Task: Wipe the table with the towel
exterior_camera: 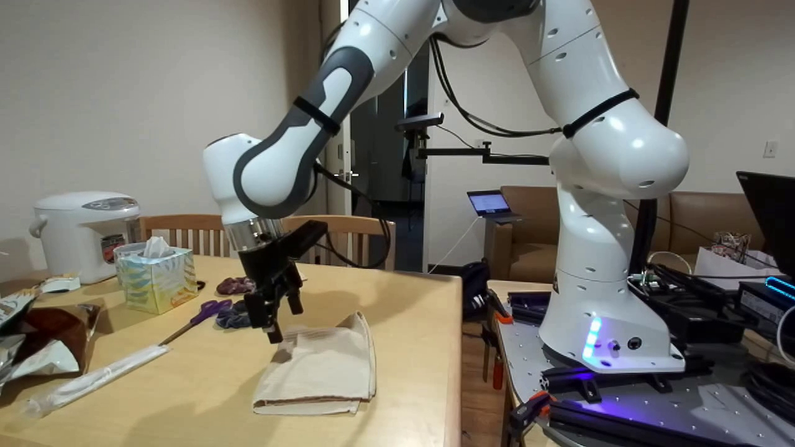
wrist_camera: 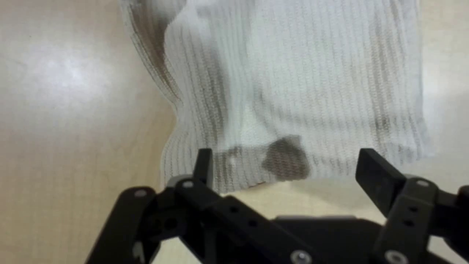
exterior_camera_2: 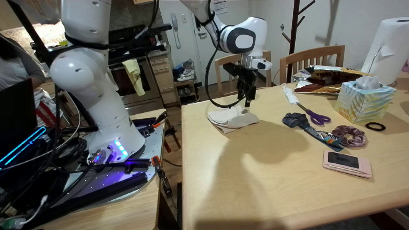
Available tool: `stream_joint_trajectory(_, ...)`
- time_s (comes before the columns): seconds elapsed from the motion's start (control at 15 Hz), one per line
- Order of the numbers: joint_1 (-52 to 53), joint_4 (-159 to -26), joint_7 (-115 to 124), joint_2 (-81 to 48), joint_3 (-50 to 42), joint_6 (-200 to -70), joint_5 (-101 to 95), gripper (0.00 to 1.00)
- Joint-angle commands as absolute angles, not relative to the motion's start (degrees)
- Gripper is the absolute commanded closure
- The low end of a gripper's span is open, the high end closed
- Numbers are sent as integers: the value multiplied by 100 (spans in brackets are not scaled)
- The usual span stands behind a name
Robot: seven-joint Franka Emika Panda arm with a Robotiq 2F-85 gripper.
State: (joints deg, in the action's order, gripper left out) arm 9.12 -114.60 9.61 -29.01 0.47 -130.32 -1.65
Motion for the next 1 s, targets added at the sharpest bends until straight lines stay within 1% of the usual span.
stream_joint_trajectory(0.0,824,-11522,676,-2906,269,-13087,-118,0)
stream_joint_trajectory(0.6,652,-11459,431,-3571,430,-13558,114,0)
stream_joint_trajectory(0.67,632,-11466,404,-3619,437,-13604,123,25)
stream_joint_trajectory(0.73,609,-11480,395,-3653,445,-13658,138,27)
stream_joint_trajectory(0.93,533,-11492,321,-3664,487,-13742,175,47)
